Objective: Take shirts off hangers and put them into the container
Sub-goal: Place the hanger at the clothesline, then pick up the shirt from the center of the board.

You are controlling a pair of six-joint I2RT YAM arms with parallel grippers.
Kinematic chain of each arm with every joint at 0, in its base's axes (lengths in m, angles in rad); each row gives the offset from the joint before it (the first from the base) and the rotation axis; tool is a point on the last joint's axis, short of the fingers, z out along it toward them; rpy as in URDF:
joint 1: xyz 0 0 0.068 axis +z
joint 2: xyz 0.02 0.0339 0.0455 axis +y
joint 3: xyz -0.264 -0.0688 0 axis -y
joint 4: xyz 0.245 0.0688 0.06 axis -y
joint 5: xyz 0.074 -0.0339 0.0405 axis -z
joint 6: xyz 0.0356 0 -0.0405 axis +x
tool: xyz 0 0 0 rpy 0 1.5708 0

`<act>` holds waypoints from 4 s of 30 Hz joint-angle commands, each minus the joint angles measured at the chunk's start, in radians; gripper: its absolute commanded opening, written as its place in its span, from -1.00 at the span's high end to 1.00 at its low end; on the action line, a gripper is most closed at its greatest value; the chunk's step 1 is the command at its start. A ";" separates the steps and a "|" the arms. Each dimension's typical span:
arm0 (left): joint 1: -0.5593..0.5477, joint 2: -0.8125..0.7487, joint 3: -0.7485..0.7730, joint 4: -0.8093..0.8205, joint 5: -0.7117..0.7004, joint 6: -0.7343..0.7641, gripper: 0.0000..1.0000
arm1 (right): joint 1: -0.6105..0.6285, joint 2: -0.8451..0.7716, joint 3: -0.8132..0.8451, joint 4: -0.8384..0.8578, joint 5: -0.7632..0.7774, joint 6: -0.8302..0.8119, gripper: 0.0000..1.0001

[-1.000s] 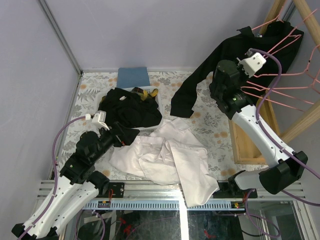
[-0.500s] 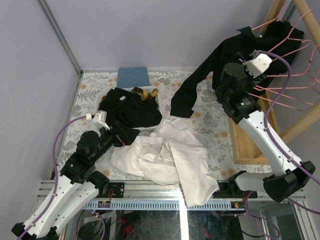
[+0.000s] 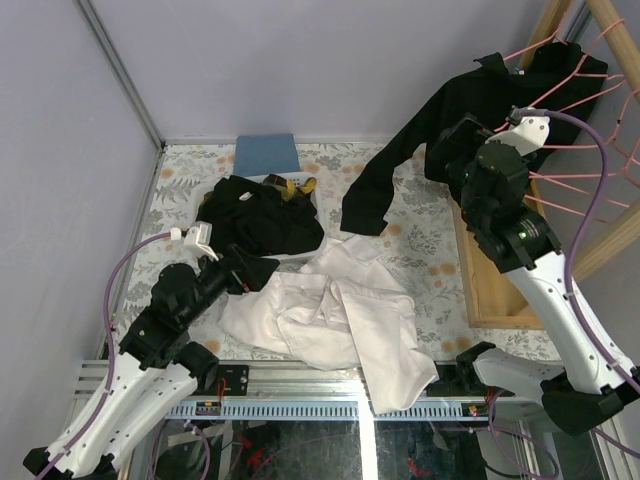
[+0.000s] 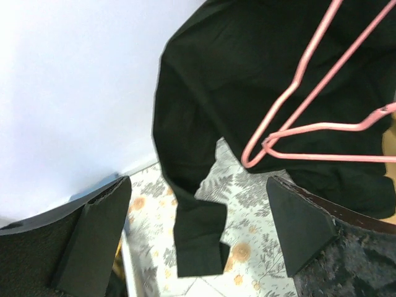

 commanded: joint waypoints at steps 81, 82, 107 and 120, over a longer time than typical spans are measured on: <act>-0.459 0.891 -0.338 1.001 -0.014 -0.507 -0.16 | 0.366 0.413 -1.127 1.091 -1.322 0.428 0.21; -0.460 0.896 -0.340 1.013 -0.001 -0.502 -0.04 | 0.366 0.410 -1.131 1.119 -1.326 0.442 0.20; -0.454 0.244 0.020 -0.013 -0.327 -0.036 0.99 | 0.366 -0.385 -0.859 0.110 -0.635 0.039 -0.53; -0.664 0.765 0.043 0.295 -0.254 -0.074 -0.66 | 0.366 -0.326 -0.844 0.032 -0.549 0.098 -0.55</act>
